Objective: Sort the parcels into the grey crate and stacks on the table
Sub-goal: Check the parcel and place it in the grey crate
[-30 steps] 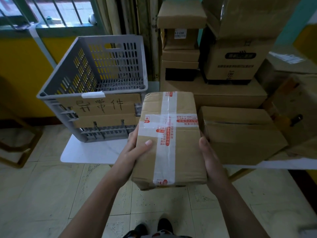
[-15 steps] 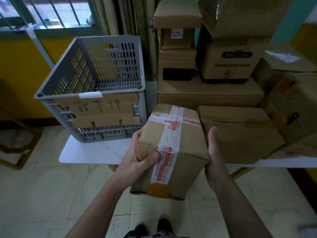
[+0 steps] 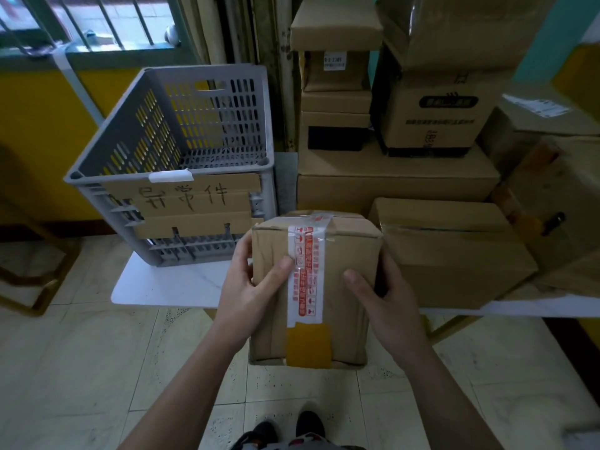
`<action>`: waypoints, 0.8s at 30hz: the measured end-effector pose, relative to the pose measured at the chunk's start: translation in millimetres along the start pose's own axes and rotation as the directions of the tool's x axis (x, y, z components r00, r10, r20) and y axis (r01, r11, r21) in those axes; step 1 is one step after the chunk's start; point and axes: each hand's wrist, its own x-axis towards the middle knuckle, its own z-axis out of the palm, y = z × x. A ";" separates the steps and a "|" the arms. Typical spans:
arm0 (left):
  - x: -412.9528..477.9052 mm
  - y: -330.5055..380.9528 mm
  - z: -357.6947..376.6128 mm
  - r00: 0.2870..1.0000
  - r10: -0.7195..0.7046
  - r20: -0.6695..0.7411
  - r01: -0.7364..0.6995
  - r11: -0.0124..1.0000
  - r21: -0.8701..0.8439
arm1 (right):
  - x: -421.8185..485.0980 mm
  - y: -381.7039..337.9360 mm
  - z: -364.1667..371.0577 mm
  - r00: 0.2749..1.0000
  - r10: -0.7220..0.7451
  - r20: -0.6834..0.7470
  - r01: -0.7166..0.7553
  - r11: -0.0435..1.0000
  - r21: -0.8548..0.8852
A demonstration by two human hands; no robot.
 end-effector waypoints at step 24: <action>4.4 11.8 -11.6 0.994 -0.108 0.015 0.109 0.986 -0.123 | -3.3 -7.1 -12.0 0.974 -0.026 0.223 0.002 0.994 0.108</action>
